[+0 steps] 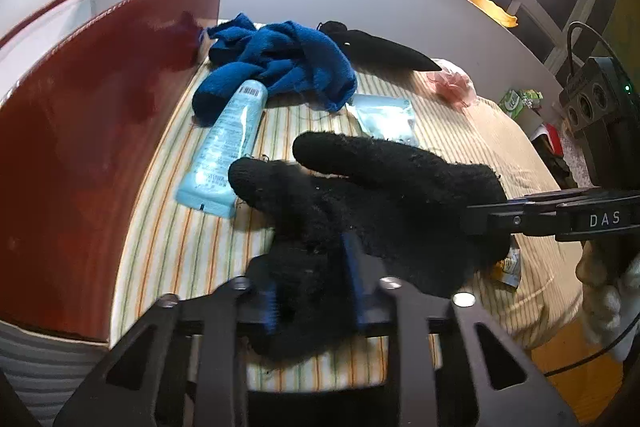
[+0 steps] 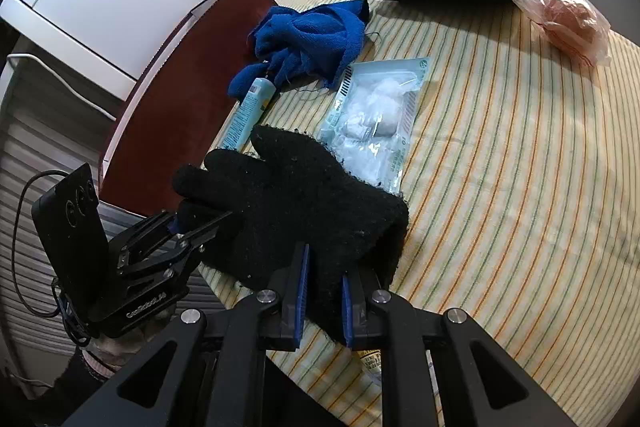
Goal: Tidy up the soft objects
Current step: 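Lift the black glove and carry it over the shoebox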
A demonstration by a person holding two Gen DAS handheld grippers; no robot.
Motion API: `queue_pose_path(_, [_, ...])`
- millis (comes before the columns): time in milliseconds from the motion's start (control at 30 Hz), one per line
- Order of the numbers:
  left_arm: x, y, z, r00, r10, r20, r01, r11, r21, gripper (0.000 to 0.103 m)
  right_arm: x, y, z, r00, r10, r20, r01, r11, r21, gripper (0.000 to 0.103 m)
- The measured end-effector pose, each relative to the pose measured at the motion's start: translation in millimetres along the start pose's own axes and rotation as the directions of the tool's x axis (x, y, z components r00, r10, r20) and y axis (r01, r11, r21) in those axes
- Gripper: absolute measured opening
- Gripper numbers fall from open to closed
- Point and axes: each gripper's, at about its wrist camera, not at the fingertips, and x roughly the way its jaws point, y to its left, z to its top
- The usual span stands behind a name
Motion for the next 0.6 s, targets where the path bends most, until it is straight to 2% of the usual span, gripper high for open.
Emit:
queue_pose_path(33, [-2,0,1,1.0,0.002,0.008,-0.002,1.0,0.004,0.008,-1,0,-1,1.0,-0.001,0.002,0.001,1.0,0.001,0.011])
queue_pose_path(267, [-24,-8,5,0.998,-0.043,0.044,0.042,0.999,0.032,0.008,-19,13,-4,0.999,0.001,0.05,0.001,1.0,-0.028,0.007])
queue_pose_path(600, [-74,-14,22,0.984,-0.084,0.156,0.076,0.996,0.056,0.008,-58,48,-6,0.991,-0.013,0.136,0.026,0.995,-0.092,0.007])
